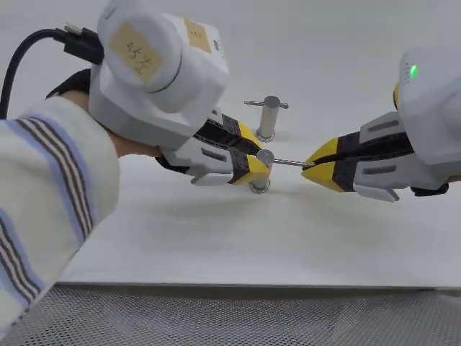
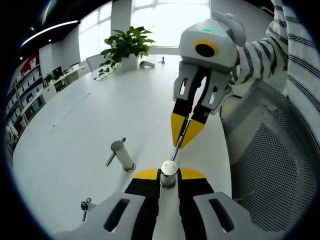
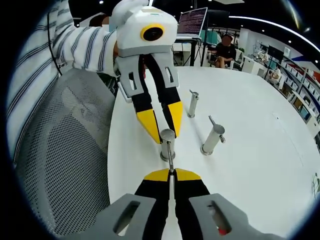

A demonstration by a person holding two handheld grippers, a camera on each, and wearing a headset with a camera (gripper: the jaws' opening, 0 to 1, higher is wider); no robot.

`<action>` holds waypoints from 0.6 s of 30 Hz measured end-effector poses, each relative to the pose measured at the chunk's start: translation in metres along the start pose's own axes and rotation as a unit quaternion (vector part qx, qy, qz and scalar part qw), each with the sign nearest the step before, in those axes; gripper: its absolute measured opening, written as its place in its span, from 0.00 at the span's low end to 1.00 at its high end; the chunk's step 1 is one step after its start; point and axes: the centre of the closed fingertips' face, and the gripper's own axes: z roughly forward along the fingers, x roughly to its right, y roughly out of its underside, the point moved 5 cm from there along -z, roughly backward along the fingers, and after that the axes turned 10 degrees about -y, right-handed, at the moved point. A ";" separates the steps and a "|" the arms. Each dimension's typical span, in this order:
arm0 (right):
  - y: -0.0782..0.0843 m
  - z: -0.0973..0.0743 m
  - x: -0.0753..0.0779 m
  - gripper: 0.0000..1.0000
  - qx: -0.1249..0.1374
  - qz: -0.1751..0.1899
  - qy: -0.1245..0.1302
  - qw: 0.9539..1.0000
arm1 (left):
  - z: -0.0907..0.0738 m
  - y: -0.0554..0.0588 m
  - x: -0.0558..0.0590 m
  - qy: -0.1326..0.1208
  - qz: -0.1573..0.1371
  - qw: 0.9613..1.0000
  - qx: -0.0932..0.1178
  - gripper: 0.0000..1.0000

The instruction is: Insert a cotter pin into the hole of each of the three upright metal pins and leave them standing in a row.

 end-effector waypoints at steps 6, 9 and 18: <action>-0.003 0.002 0.000 0.00 -0.002 -0.004 0.000 1.000 | 0.001 -0.001 0.001 -0.004 -0.013 1.000 -0.004 0.09; -0.004 0.004 0.001 0.00 -0.001 -0.002 -0.002 1.000 | 0.001 -0.001 0.001 -0.005 -0.010 1.000 -0.006 0.09; -0.016 0.010 -0.004 0.00 0.004 -0.018 -0.013 1.000 | 0.000 -0.002 0.002 -0.006 -0.002 1.000 -0.008 0.09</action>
